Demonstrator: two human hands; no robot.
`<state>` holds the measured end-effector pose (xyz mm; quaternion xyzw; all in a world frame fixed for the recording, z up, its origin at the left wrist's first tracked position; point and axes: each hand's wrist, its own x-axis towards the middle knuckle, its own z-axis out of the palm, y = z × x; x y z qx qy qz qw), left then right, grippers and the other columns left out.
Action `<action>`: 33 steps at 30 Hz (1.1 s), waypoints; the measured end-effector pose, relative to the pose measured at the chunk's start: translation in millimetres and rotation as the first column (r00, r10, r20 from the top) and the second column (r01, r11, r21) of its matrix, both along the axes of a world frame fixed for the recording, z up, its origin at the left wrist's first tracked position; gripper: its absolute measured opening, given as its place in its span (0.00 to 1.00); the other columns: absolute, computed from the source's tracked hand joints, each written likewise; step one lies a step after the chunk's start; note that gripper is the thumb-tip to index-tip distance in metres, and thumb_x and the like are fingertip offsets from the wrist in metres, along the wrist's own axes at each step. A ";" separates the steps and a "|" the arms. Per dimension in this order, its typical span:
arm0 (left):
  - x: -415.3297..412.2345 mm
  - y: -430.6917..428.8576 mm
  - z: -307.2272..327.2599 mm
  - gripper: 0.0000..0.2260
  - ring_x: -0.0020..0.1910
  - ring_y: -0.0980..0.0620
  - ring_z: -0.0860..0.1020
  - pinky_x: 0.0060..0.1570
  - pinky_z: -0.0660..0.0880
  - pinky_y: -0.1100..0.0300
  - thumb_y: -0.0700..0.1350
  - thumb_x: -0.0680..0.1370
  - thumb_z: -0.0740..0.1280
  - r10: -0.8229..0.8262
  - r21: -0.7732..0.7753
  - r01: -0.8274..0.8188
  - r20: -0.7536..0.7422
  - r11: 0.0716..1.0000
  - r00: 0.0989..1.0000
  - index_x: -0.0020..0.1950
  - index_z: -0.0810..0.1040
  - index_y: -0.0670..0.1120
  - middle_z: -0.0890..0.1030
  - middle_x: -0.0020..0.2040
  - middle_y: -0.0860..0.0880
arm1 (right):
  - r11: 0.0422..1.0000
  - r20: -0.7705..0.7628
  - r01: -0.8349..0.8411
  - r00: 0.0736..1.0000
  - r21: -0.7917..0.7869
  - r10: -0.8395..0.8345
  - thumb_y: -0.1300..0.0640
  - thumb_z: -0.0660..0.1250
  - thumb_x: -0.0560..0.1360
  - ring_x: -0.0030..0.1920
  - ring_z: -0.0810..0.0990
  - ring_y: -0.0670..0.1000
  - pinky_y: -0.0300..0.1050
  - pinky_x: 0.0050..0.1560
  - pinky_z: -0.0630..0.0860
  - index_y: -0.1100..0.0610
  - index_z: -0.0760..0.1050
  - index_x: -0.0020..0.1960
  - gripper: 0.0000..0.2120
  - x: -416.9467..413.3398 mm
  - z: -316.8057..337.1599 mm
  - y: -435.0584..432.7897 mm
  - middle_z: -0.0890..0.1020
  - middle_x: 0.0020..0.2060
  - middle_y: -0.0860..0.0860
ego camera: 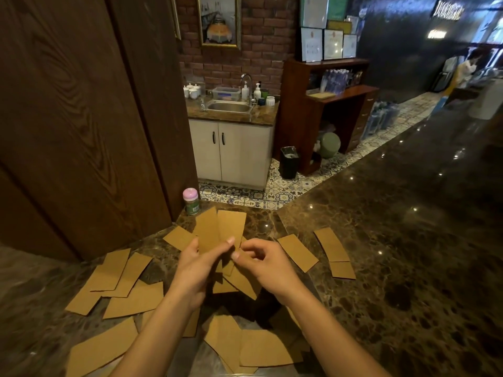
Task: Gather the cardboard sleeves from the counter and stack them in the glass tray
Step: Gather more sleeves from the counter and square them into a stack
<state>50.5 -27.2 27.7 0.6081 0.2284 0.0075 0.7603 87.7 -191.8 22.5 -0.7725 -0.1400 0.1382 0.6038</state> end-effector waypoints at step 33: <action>-70.1 -51.3 76.6 0.10 0.45 0.47 0.88 0.37 0.84 0.55 0.43 0.79 0.66 -0.053 -0.383 0.151 0.255 0.911 0.965 0.51 0.88 0.46 0.88 0.51 0.42 | 0.981 0.182 0.129 0.971 0.142 -0.154 0.46 0.78 0.73 0.57 0.82 0.38 0.41 0.55 0.83 0.44 0.79 0.67 0.23 -57.4 74.5 -33.2 0.81 0.61 0.41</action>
